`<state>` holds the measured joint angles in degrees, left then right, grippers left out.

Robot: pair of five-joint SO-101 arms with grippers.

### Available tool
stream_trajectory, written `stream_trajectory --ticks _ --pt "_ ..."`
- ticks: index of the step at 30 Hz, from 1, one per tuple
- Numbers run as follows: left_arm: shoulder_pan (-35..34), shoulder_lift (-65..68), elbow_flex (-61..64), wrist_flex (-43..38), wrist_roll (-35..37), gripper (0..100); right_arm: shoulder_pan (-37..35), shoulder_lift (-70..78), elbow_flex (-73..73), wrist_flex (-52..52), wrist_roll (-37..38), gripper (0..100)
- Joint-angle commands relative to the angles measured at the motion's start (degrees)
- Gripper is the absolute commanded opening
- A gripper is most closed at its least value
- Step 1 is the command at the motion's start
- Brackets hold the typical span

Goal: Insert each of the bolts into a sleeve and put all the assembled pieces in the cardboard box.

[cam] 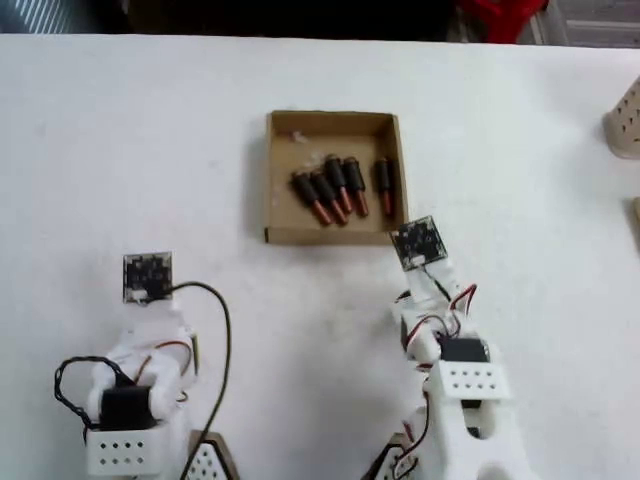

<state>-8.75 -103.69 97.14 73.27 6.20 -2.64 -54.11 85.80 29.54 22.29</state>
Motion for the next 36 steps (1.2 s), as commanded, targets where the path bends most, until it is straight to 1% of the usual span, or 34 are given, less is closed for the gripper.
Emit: stream_trajectory --ticks 1,9,11,14,16,19,28,36 --pt "-0.6 -0.6 -0.1 0.3 -0.4 7 0.2 -4.9 1.2 -1.2 0.8 1.5" --pt "-0.5 -0.6 -0.1 0.3 -0.4 7 0.2 -21.2 9.8 -1.2 0.6 1.7" --pt "-0.5 -0.6 -0.1 0.3 -0.4 7 0.3 -26.5 11.5 -0.4 -2.4 1.7" --pt "-0.5 -0.6 -0.1 0.3 -0.4 7 0.5 -33.0 11.3 6.5 -7.7 1.7" --pt "-0.5 -0.6 -0.1 0.3 -0.4 7 -0.1 -36.4 11.3 11.5 -9.6 1.7" --pt "-0.5 -0.6 -0.1 0.3 -0.4 7 -1.3 -40.4 11.3 17.4 -9.7 1.7" --pt "-0.5 -0.6 -0.1 0.3 -0.4 7 -1.3 -49.5 11.1 35.5 -9.8 1.7" --pt "-0.5 -0.6 -0.1 0.3 -0.4 7 -1.3 -49.0 11.1 41.5 -9.8 1.7"
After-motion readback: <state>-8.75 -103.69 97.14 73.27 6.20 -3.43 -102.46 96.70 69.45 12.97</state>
